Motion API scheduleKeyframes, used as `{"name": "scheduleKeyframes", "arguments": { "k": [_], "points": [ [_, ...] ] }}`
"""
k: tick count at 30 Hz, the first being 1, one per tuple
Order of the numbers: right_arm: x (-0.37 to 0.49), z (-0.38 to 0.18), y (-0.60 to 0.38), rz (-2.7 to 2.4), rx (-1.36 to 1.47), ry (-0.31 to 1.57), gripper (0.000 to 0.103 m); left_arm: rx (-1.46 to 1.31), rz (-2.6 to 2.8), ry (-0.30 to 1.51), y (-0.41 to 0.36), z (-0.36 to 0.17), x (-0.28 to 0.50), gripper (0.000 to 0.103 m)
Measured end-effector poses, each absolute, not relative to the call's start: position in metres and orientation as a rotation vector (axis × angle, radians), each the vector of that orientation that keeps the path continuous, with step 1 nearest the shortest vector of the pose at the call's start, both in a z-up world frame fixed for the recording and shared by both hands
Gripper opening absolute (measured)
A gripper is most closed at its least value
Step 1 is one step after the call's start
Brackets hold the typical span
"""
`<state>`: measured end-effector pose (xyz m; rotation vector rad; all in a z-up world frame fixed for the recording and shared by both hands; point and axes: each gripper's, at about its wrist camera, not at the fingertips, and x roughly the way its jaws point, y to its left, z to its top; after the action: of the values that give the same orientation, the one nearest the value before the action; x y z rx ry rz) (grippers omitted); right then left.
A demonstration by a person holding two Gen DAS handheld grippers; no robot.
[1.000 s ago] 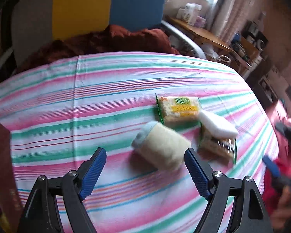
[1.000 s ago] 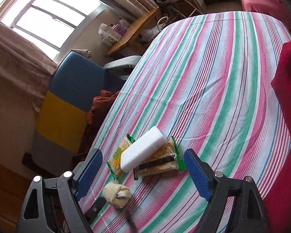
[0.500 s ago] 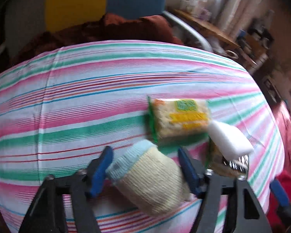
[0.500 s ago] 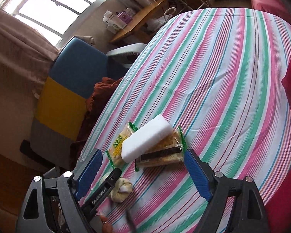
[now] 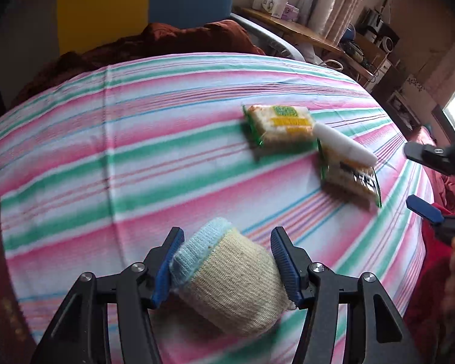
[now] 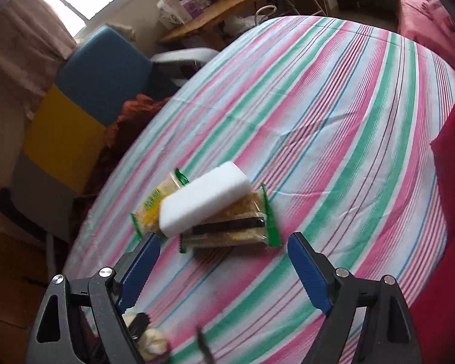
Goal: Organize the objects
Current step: 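Grasp the knitted beige sock bundle with the left tool, then grasp the cracker bar packet with the right tool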
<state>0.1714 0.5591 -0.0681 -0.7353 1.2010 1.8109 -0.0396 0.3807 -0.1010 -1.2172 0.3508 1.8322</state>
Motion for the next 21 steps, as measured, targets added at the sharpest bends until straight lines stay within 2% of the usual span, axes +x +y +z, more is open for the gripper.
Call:
{"name": "scheduleKeyframes", "arguments": {
  "k": [3,5,11,17,21],
  "points": [
    [0.149,-0.069,0.562,1.857,-0.937,1.1,0.088,-1.218,1.832,0.342,0.363,-0.101,-0.038,0.06],
    [0.122,-0.069,0.561,1.908,-1.137,0.897,0.088,-1.221,1.831,0.336,0.351,-0.1,-0.036,0.06],
    [0.076,-0.083,0.571,1.938,-1.476,0.51,0.088,-1.228,1.825,0.299,0.337,-0.101,-0.034,0.06],
    [0.079,-0.108,0.591,1.982,-1.548,0.557,0.093,-1.225,1.833,0.294,0.337,-0.1,-0.033,0.061],
    [0.079,-0.113,0.58,2.037,-1.588,0.593,0.093,-1.216,1.838,0.292,0.337,-0.101,-0.031,0.061]
  ]
}}
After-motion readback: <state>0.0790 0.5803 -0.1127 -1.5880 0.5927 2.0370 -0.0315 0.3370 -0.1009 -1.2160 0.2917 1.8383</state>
